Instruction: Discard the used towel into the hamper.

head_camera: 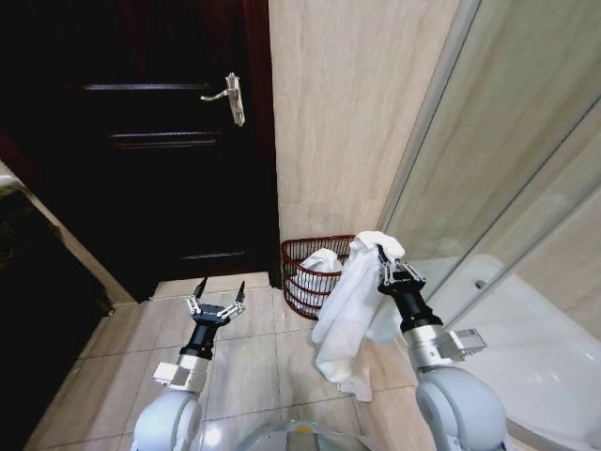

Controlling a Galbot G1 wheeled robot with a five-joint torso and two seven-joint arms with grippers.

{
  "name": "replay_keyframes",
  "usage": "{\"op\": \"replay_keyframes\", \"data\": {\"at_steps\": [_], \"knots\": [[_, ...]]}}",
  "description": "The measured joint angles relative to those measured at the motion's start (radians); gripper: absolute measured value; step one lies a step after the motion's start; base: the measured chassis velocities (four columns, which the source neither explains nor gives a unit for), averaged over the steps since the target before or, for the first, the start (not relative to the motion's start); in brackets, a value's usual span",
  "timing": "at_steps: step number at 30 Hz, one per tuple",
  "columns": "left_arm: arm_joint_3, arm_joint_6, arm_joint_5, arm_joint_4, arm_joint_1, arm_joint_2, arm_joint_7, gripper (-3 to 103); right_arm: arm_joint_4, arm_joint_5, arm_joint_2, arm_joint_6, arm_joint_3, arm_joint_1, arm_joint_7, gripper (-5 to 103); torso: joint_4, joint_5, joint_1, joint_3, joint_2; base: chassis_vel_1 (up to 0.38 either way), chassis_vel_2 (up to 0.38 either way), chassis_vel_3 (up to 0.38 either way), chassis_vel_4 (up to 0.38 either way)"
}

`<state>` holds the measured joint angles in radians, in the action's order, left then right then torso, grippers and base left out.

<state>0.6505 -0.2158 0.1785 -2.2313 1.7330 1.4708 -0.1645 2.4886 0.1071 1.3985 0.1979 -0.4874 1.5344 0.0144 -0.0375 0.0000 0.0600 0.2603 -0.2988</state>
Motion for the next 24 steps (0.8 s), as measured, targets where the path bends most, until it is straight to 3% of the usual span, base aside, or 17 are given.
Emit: {"op": "replay_keyframes", "data": {"at_steps": [24], "knots": [[-0.002, 0.006, 0.0, -0.003, 0.002, -0.002, 0.001, 100, 0.012, -0.005, 0.009, -0.007, 0.001, 0.0, -0.008, 7, 0.0, 0.0, 0.033, 0.066, -0.099, 0.0, 0.0, 0.0, 0.0]]}}
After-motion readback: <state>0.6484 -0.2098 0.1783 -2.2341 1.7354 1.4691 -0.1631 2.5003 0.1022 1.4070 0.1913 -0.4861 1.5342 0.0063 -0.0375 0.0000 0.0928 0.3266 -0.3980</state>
